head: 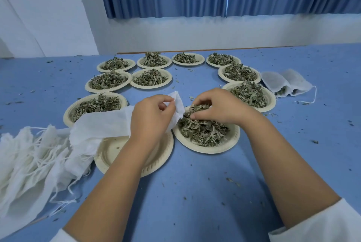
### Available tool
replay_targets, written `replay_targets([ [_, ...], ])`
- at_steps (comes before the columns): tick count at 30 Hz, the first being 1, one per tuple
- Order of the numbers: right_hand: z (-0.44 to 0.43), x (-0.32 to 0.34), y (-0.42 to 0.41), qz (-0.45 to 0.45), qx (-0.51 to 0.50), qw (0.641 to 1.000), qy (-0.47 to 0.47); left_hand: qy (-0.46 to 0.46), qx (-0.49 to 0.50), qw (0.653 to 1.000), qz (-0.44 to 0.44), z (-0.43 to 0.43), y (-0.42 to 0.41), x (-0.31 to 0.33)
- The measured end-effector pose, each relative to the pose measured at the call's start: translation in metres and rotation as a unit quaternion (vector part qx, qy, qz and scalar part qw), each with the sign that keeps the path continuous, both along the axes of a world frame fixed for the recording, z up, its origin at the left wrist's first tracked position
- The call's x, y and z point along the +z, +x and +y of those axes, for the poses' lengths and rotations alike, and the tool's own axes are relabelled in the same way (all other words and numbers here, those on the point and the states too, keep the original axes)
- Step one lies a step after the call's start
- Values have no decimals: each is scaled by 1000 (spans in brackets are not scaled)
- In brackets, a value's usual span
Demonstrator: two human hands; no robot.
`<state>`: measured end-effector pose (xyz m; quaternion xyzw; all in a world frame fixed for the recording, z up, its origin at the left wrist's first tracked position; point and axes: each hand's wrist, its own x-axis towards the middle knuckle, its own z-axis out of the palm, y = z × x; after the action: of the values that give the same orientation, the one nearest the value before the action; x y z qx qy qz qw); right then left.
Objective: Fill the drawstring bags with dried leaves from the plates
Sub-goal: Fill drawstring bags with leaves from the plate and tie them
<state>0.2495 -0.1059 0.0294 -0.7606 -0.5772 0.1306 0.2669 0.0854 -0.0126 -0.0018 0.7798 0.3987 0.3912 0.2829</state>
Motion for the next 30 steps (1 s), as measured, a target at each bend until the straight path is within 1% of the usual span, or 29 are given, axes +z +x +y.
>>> replay_targets([
  [4, -2, 4, 3, 47, -8, 999, 20, 2, 2, 1000, -2, 0, 0, 2],
  [9, -7, 10, 9, 94, -51, 990, 88, -2, -5, 1000, 9, -3, 2, 3],
  [14, -12, 11, 14, 223, -70, 964, 125, -17, -13, 1000, 20, -3, 5, 8],
  [17, -10, 13, 12, 303, -70, 936, 166, -22, -20, 999, 26, -5, 12, 13],
  [20, -6, 14, 7, 409, -57, 883, 224, -38, -31, 999, 13, -12, 20, 16],
  [22, -3, 11, 1, 467, -43, 852, 233, -45, -31, 998, -4, -15, 23, 15],
  [25, 3, 5, -8, 520, -30, 827, 212, -57, -25, 998, -30, -15, 22, 14],
  [27, 6, 1, -13, 528, -33, 825, 200, -75, -24, 996, -48, -14, 20, 13],
  [30, 9, -5, -17, 470, -64, 860, 191, -115, -29, 989, -90, -14, 18, 12],
])
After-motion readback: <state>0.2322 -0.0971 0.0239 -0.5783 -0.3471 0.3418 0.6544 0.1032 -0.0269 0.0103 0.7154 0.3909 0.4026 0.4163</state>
